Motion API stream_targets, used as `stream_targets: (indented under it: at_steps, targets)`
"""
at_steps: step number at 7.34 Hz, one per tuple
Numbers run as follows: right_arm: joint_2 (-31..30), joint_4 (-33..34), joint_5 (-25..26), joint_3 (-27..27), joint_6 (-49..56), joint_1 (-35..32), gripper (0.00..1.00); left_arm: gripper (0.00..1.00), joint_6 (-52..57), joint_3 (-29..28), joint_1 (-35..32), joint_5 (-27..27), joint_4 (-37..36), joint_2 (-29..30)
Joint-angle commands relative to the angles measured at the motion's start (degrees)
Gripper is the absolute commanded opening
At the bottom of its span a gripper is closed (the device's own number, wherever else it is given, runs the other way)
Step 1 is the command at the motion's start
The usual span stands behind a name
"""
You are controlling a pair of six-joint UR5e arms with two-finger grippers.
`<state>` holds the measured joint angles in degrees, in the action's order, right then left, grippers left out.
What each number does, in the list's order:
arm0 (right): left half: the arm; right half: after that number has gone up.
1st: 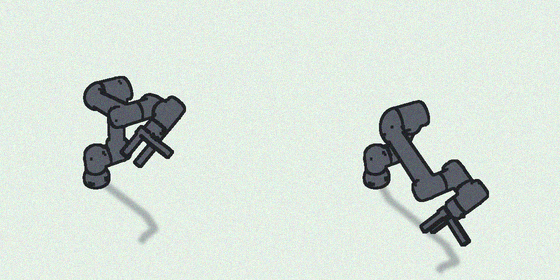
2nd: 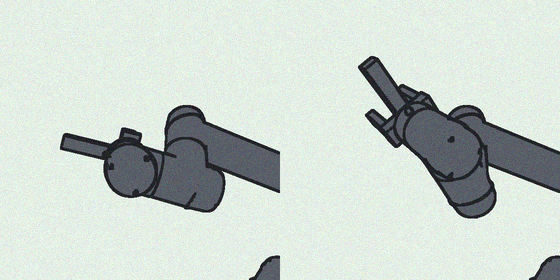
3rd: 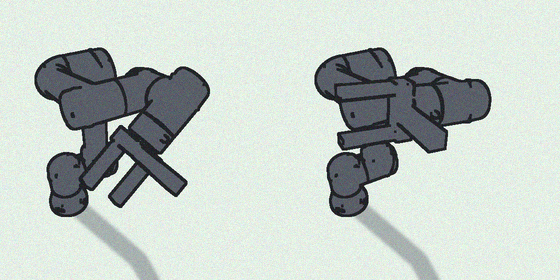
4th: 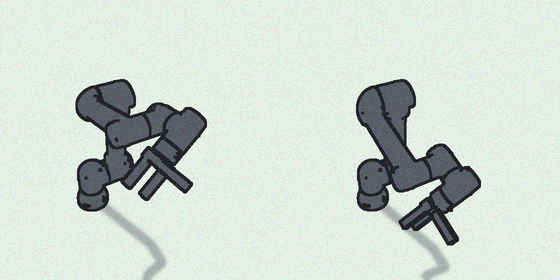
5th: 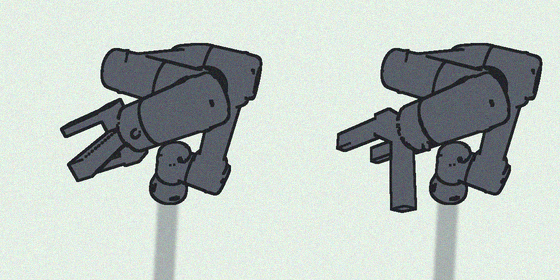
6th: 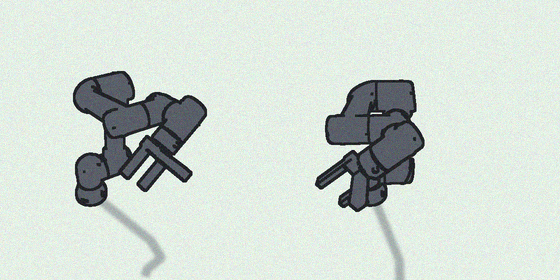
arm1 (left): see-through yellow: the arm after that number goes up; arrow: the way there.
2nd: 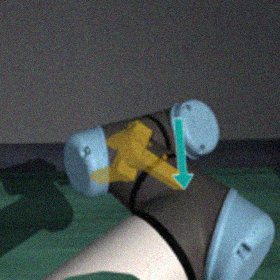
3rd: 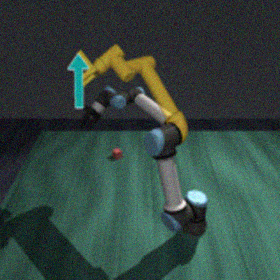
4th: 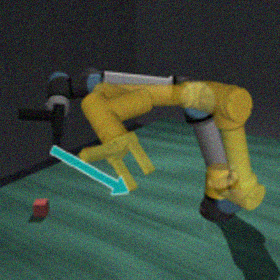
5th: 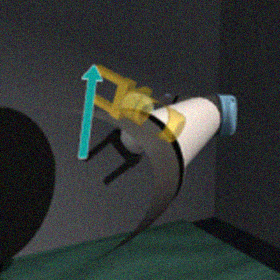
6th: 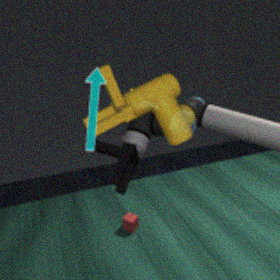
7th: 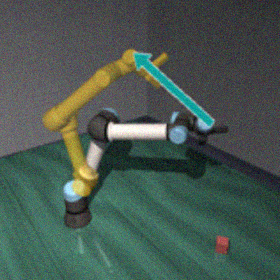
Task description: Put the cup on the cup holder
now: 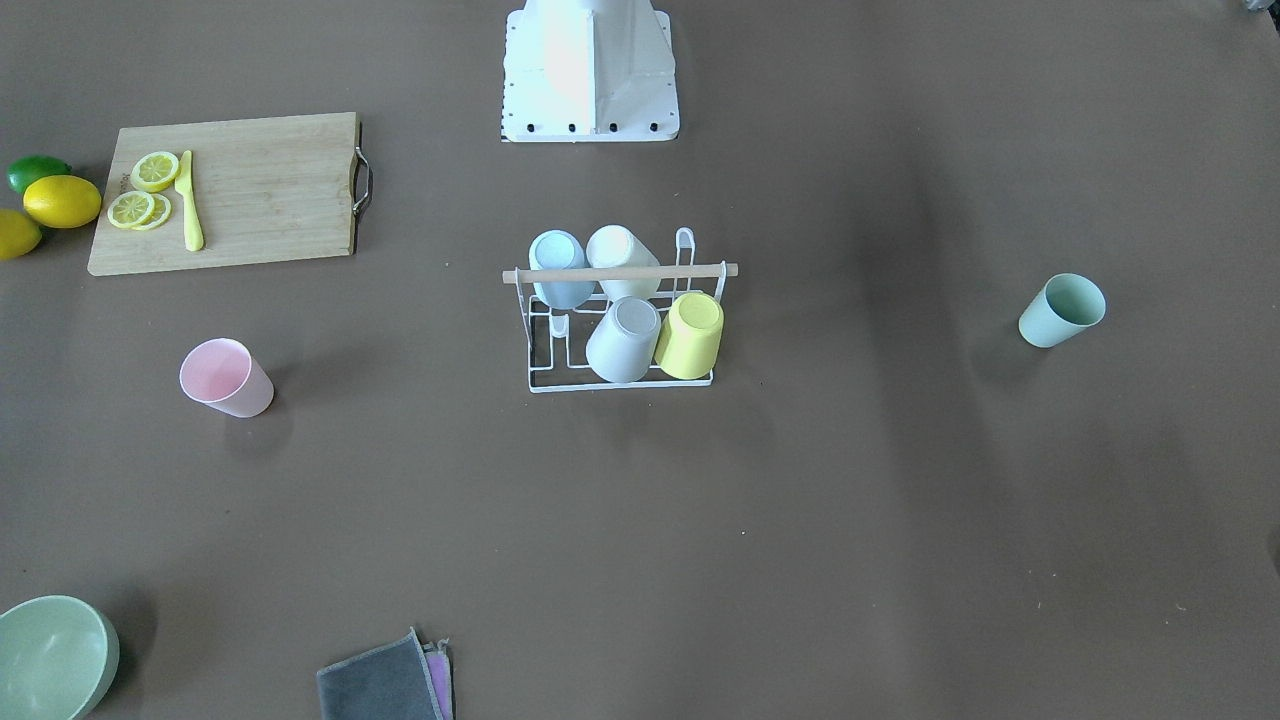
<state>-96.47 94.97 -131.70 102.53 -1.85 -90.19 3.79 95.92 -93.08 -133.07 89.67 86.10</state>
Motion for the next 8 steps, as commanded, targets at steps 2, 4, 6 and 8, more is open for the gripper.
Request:
stream_targets:
  at_steps: [2,4,6,8]
  targets:
    - [0.14,-0.05,0.04,-0.65,-0.18,0.01,1.0,0.98,-0.01,-0.91,0.09,0.17,0.07,-0.06]
    - [0.58,-0.05,0.13,-0.66,-0.18,0.01,1.0,0.98,-0.19,-0.56,0.09,-0.09,0.07,0.12]
    - [0.58,-0.05,0.04,-0.66,-0.18,0.01,1.0,0.98,-0.19,-0.64,0.09,-0.09,0.07,0.38]
    - [0.58,-0.13,1.7,-0.66,0.0,0.01,1.0,0.98,0.07,-1.08,0.09,-0.09,0.07,0.38]
